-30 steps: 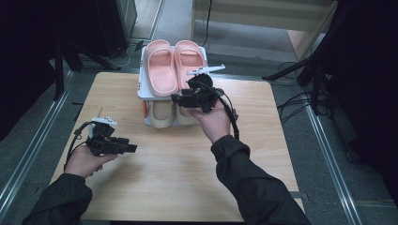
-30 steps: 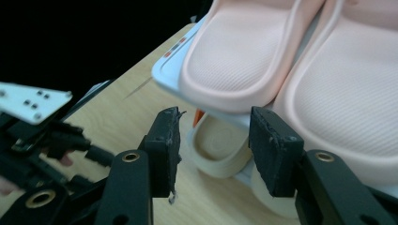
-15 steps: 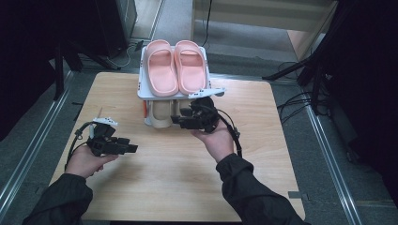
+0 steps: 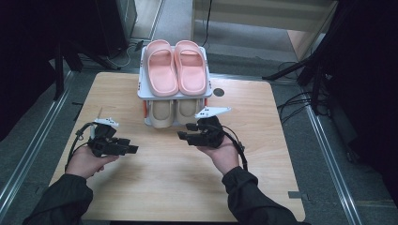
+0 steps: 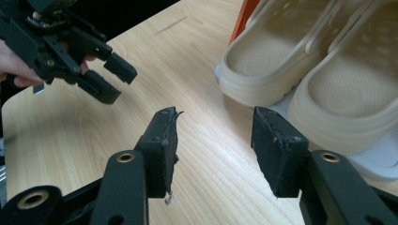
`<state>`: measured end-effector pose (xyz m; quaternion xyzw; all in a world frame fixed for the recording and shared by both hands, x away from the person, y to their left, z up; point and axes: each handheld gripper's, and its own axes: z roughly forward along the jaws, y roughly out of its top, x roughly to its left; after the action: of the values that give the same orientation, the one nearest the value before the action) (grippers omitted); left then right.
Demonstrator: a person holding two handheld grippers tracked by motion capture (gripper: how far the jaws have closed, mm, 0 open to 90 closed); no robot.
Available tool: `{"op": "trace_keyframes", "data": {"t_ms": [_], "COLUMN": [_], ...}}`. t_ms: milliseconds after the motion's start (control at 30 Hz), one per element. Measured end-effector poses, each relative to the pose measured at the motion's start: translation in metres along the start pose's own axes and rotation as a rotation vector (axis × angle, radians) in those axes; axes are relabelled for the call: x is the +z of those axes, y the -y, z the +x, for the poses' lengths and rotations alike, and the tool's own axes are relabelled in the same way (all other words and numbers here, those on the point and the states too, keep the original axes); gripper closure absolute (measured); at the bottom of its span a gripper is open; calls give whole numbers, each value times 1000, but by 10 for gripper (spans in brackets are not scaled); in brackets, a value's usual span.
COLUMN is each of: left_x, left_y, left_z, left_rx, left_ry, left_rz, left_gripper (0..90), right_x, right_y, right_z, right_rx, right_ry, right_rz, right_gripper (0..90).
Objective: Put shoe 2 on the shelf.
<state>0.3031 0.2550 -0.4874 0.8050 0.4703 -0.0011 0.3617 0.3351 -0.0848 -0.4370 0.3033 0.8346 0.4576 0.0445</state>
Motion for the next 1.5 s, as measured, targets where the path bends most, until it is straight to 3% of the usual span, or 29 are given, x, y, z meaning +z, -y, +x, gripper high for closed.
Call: {"op": "trace_keyframes", "data": {"t_ms": [200,600,933,1200,1500], "left_x": [0,2,3,5,7], "left_y": [0,-1,-2,-3,-2], "left_z": [-1,-4,-7,-14,-15], "left_rx": [7,19,40,73,73], "left_ry": [6,9,14,15,16], "left_rz": [-5,-6,-4,1,5], "left_gripper": [422,417,410,403,400], "right_x": [1,-5,-15,-16,-16], "right_y": [16,40,59,64,63], "right_z": [-2,-4,-5,-9,-13], "right_rx": [-32,-38,-5,5,10], "right_ry": [-21,-32,-52,-44,-38], "right_rz": [18,21,20,2,-21], "right_gripper": [507,508,494,493,493]}}
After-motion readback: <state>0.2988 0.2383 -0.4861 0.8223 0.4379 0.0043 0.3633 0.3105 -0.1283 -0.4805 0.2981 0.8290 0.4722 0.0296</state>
